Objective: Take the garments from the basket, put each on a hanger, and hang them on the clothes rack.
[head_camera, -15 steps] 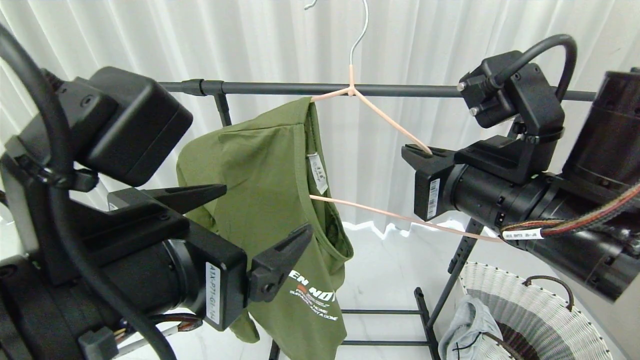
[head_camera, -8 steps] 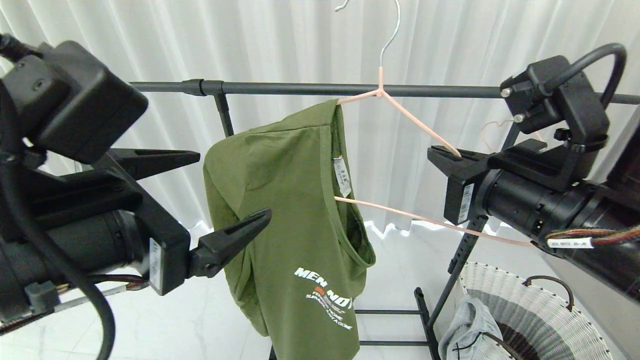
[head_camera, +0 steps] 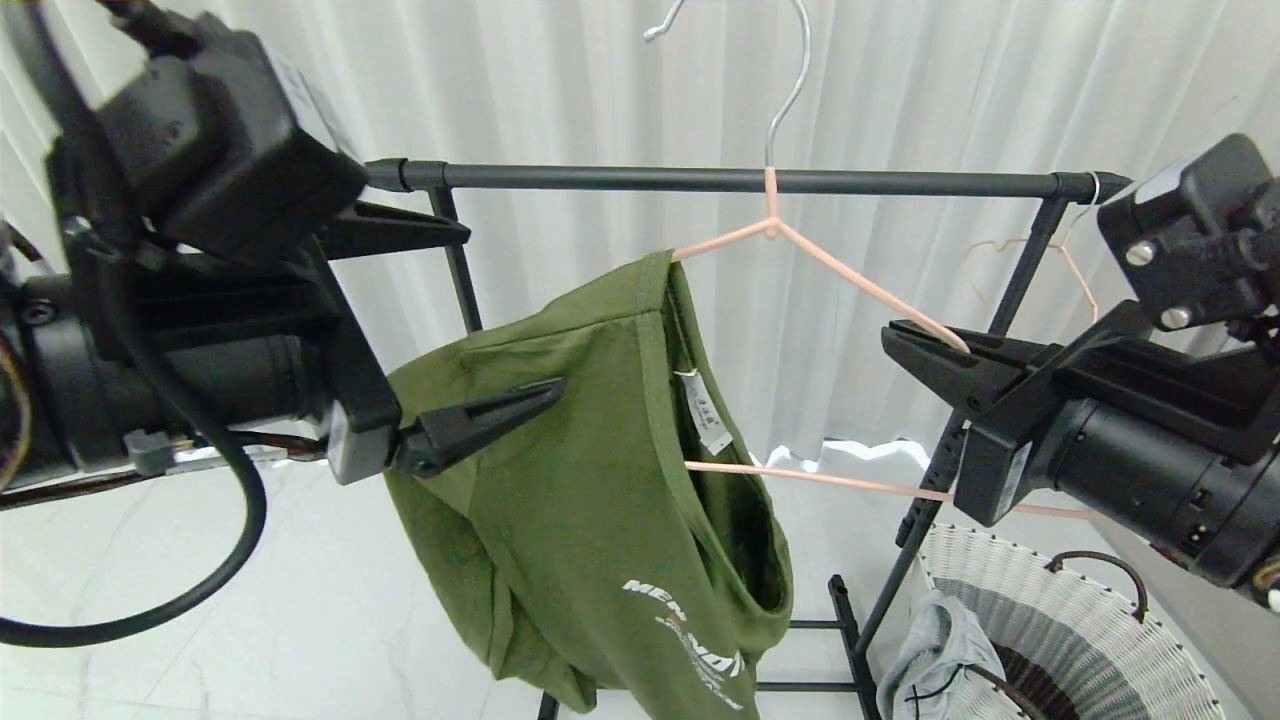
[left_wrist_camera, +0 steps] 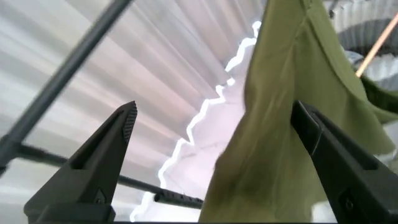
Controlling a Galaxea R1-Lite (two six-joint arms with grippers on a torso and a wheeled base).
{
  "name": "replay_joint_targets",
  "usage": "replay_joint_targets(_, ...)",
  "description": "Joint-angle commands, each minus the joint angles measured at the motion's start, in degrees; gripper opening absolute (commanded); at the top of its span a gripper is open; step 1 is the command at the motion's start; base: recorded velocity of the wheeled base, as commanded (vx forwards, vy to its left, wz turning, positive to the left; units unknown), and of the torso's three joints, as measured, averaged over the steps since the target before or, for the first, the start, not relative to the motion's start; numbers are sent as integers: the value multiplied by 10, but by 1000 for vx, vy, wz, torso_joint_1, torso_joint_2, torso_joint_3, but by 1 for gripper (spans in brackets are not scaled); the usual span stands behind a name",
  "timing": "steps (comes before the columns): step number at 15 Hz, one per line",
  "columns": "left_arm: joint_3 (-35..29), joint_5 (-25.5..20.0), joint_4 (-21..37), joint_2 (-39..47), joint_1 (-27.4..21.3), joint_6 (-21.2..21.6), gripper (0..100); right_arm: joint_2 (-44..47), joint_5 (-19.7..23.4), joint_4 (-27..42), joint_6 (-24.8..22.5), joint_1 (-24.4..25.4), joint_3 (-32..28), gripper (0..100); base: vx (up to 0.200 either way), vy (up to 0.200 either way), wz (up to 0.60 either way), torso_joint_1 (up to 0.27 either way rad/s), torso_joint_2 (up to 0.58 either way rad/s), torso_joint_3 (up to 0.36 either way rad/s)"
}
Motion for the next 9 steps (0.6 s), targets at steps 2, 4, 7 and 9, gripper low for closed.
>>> replay_joint_targets(2, -2, -1, 0, 43, -10, 6, 100, 4, -1, 0, -8, 9, 0, 0, 0, 0, 0, 0, 0, 0)
replay_joint_targets(4, -3, 2, 0, 46, -10, 7, 100, 4, -1, 0, -12, 17, 0, 0, 0, 0, 0, 0, 0, 0)
replay_joint_targets(7, 2, 6, 0, 46, -10, 8, 100, 7, -2, -1, -14, 29, -1, 0, 0, 0, 0, 0, 0, 0)
replay_joint_targets(9, 6, 6, 0, 45, -10, 8, 0, 10, -4, -1, -15, 37, -4, 0, 0, 0, 0, 0, 0, 0)
